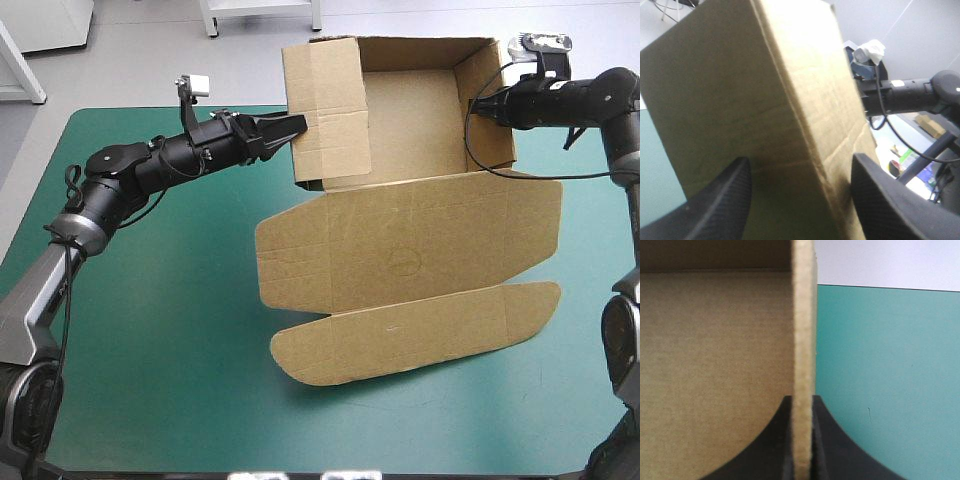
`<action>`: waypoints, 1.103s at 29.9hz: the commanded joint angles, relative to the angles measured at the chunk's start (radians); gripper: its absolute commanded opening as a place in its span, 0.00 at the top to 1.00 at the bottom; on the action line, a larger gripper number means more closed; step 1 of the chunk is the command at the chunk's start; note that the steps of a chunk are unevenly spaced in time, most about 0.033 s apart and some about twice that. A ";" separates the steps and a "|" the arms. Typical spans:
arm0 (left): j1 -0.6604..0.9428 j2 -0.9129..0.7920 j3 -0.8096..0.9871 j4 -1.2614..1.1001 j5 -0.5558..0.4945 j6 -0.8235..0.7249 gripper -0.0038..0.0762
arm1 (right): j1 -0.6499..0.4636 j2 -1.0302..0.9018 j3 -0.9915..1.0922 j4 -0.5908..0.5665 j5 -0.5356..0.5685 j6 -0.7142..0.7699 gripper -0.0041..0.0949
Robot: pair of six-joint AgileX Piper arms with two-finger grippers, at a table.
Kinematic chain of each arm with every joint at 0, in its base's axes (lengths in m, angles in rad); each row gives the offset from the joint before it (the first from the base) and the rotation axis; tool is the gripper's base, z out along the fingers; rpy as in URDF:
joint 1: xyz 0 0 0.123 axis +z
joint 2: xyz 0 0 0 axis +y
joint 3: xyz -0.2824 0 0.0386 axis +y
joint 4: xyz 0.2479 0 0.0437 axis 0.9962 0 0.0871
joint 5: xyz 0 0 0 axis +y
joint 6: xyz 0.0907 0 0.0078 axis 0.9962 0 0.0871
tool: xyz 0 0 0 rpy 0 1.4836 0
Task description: Fold the box
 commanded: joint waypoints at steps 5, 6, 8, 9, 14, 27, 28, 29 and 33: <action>-0.065 -0.045 -0.051 0.074 -0.169 -0.061 0.42 | -0.002 -0.059 -0.030 0.059 -0.045 0.026 0.97; -0.072 -0.045 -0.062 0.096 -0.193 -0.082 0.42 | 0.005 -0.059 -0.030 0.054 -0.044 0.031 0.97; -0.088 -0.045 -0.091 0.189 -0.237 -0.155 0.42 | 0.024 -0.059 -0.030 0.025 -0.046 0.052 0.97; -0.097 -0.039 -0.113 0.253 -0.253 -0.212 0.42 | 0.038 -0.059 -0.030 0.004 -0.050 0.063 0.97; -0.134 0.012 -0.270 0.620 -0.198 -0.539 0.42 | 0.109 -0.059 -0.030 -0.078 -0.091 0.116 0.97; -0.215 0.202 -0.677 1.215 0.094 -0.998 0.42 | 0.138 -0.054 -0.030 -0.086 -0.111 0.202 0.97; -0.225 0.212 -0.693 1.245 0.103 -1.017 0.42 | 0.141 -0.052 -0.030 -0.086 -0.106 0.206 0.97; -0.243 0.227 -0.715 1.293 0.109 -1.043 0.42 | 0.146 -0.051 -0.030 -0.086 -0.105 0.208 0.97; -0.291 0.266 -0.761 1.424 0.132 -1.106 0.42 | 0.162 -0.035 -0.030 -0.094 -0.098 0.228 0.97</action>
